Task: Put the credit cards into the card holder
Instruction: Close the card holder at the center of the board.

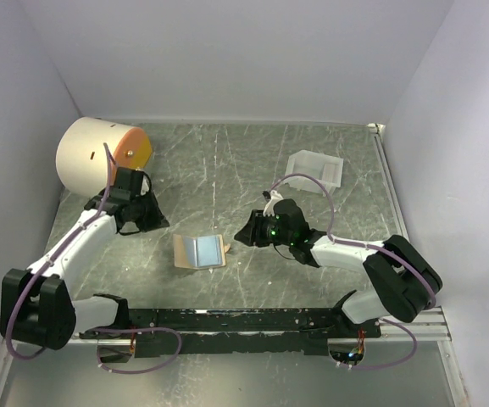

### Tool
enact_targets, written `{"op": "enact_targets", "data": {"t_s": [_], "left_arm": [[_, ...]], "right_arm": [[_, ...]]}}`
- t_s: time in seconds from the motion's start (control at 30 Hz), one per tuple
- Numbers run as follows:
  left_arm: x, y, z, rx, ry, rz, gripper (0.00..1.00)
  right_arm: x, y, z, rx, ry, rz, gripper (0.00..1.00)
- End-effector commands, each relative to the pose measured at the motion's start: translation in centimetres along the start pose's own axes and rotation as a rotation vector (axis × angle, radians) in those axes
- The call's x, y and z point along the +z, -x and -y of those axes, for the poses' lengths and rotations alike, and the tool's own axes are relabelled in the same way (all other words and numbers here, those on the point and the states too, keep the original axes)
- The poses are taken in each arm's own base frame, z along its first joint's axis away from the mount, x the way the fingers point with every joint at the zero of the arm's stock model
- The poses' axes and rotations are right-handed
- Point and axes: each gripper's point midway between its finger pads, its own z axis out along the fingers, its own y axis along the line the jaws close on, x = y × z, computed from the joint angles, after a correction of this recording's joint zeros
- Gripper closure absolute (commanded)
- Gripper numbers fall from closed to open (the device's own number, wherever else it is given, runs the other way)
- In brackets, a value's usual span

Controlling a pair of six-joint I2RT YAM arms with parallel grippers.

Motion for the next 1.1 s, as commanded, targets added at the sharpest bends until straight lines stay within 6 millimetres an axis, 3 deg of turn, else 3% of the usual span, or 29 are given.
{"op": "enact_targets", "data": {"t_s": [0.0, 0.5, 0.8, 1.07], "left_arm": [[1.1, -4.0, -4.2, -0.011, 0.131, -0.153, 0.93], [3.8, -6.7, -4.1, -0.051, 0.062, -0.270, 0.93], [2.8, -6.9, 1.8, -0.040, -0.287, -0.289, 0.93], [3.6, -8.0, 4.8, 0.061, -0.379, -0.306, 0.92]], "right_arm": [[0.3, 0.6, 0.8, 0.007, -0.049, 0.008, 0.65], [-0.1, 1.1, 0.4, 0.002, -0.041, 0.028, 0.66], [-0.1, 0.8, 0.3, 0.000, -0.029, 0.019, 0.66], [0.2, 0.5, -0.4, 0.005, 0.017, -0.008, 0.66]]}}
